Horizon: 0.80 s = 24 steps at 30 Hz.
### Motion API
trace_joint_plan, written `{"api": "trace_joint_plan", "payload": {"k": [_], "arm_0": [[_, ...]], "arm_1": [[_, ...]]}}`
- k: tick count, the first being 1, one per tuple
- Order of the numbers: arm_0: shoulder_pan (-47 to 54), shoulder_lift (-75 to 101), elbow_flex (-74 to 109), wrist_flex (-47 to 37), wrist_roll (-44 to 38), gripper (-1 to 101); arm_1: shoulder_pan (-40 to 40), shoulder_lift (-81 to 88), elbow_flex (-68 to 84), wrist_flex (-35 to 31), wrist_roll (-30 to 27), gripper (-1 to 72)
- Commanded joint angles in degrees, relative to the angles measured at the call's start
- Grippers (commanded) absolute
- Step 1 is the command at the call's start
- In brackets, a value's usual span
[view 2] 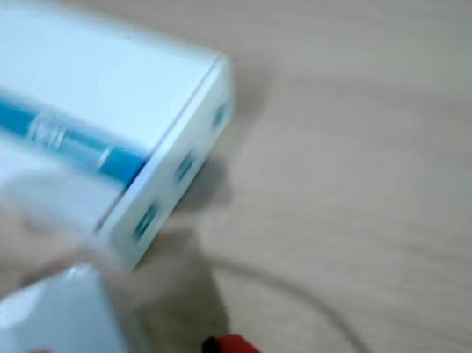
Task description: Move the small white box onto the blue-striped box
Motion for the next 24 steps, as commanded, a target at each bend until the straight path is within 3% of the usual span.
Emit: {"api": "trace_joint_plan", "payload": {"k": [1, 5, 7, 9, 12, 17, 20, 24], "arm_0": [[-1.67, 1.58, -4.13, -0.26, -0.18, 3], [-1.93, 1.58, -4.13, -0.35, 0.44, 2], [-2.02, 1.58, -4.13, -0.09, 0.62, 2], [-2.55, 1.49, -4.13, -0.09, 1.14, 2], [-2.90, 1.49, -4.13, -1.32, 1.58, 0], [-2.90, 1.49, -4.13, -2.29, 2.11, 0], [-2.90, 1.49, -4.13, -2.46, 1.76, 0], [-2.90, 1.49, -4.13, -2.90, 1.32, 0]], "arm_1": [[-5.62, -7.12, -0.79, -4.48, 0.79, 55.1], [-9.40, -21.18, -1.67, -15.47, 7.82, 49.0], [-8.26, -27.07, -6.24, -16.61, 10.11, 38.7], [-6.86, -28.04, -10.55, -10.81, 9.67, 27.1], [-6.94, -22.94, -16.44, 2.11, 10.90, 16.6], [-12.57, -10.81, -25.05, 21.71, 13.54, 9.7], [-15.38, -11.43, -26.81, 23.64, 16.08, 7.7], [-27.69, -18.37, -42.36, 28.04, 24.70, 7.9]]}}
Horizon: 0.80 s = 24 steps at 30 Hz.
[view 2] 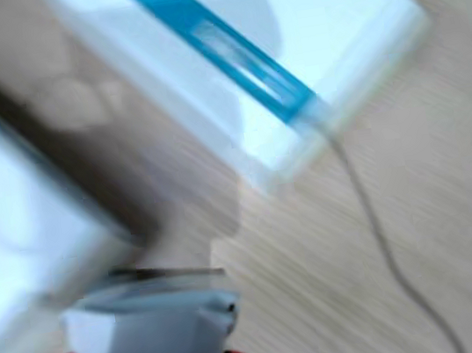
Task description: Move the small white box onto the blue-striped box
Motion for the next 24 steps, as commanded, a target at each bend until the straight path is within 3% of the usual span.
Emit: {"api": "trace_joint_plan", "payload": {"k": [1, 4, 7, 10, 12, 14, 16, 20, 22, 24], "arm_0": [[-1.93, 1.49, -4.13, -1.23, 0.62, 0], [-1.93, 1.49, -4.13, -0.70, 0.70, 0], [-2.20, 1.49, -4.13, -0.79, 0.88, 0], [-2.20, 1.49, -4.13, -0.88, 1.76, 0], [-2.29, 1.49, -4.13, -1.41, 1.14, 3], [-3.69, 1.49, -4.13, -0.79, 2.90, 16], [-4.31, 1.49, -4.13, -1.85, 2.46, 17], [-7.21, 1.41, -4.31, -7.82, -3.78, 18], [-9.23, 1.41, -5.36, -10.90, -2.29, 18], [-8.53, 1.41, -12.04, -8.26, -2.64, 23]], "arm_1": [[-9.49, -7.12, -16.61, 2.72, 4.13, 7.9], [-14.15, -19.34, -28.48, 3.87, 6.50, 7.9], [-17.58, -28.74, -32.43, -1.05, 6.86, 7.9], [-20.48, -40.43, -38.23, -1.32, 7.73, 8.7], [-23.20, -44.47, -38.14, -1.85, 9.05, 13.6], [-23.03, -46.93, -38.14, -3.78, 12.04, 36.3], [-21.80, -49.04, -41.75, -4.75, 14.15, 48.4], [-19.78, -49.48, -52.73, -1.41, 16.26, 52.0], [-16.26, -49.83, -59.24, 1.14, 16.17, 52.2], [-11.16, -49.57, -66.36, 5.98, 16.17, 52.2]]}}
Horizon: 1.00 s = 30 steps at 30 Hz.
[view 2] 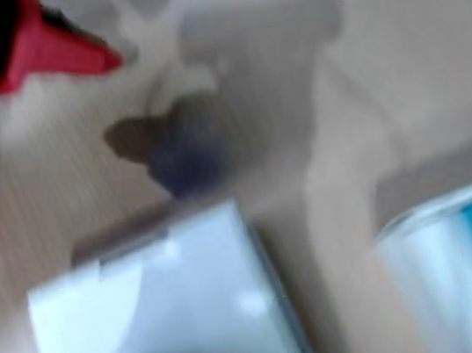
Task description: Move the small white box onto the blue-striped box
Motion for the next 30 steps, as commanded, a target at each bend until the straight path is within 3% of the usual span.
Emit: {"api": "trace_joint_plan", "payload": {"k": [1, 4, 7, 8, 10, 13, 15, 19, 25, 30], "arm_0": [[0.62, 1.49, -15.21, 3.60, -2.72, 26], [8.96, -11.51, -40.87, 15.47, -10.63, 34], [20.92, -33.57, -70.14, 35.24, -30.67, 40], [25.84, -37.97, -75.76, 38.58, -39.29, 42], [33.57, -39.29, -75.41, 38.58, -46.58, 43], [46.05, -55.20, -75.85, 38.41, -60.73, 43], [55.20, -64.95, -77.78, 38.06, -66.45, 43], [69.35, -78.05, -82.18, 38.50, -69.26, 41], [73.65, -87.45, -84.46, 38.58, -71.46, 41], [74.36, -97.21, -86.48, 37.53, -72.77, 40]], "arm_1": [[8.44, 2.37, -12.83, 7.91, 0.88, 52.2], [20.57, 9.84, -10.81, 10.99, -0.18, 52.2], [34.80, 24.52, 8.09, 4.75, -3.16, 52.0], [39.73, 30.67, 17.93, 0.97, -5.36, 52.0], [49.22, 45.18, 41.57, -11.60, -11.34, 52.3], [60.56, 61.61, 71.19, -28.30, -17.58, 52.6], [65.48, 71.10, 86.04, -36.21, -19.95, 53.5], [69.70, 76.64, 98.35, -41.84, -21.09, 53.7], [72.51, 76.90, 105.38, -47.90, -23.29, 54.2], [70.14, 76.90, 105.56, -47.37, -21.36, 54.2]]}}
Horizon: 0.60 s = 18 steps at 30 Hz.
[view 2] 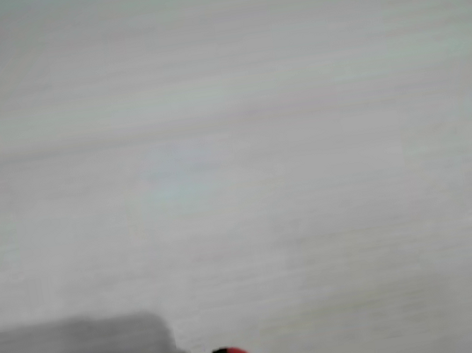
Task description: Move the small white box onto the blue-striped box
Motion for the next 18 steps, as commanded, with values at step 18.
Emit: {"api": "trace_joint_plan", "payload": {"k": [18], "arm_0": [[-18.81, -10.55, -31.46, 1.67, 12.39, 10]], "arm_1": [[1.05, 20.57, 3.08, 12.74, 1.93, 50.0]]}}
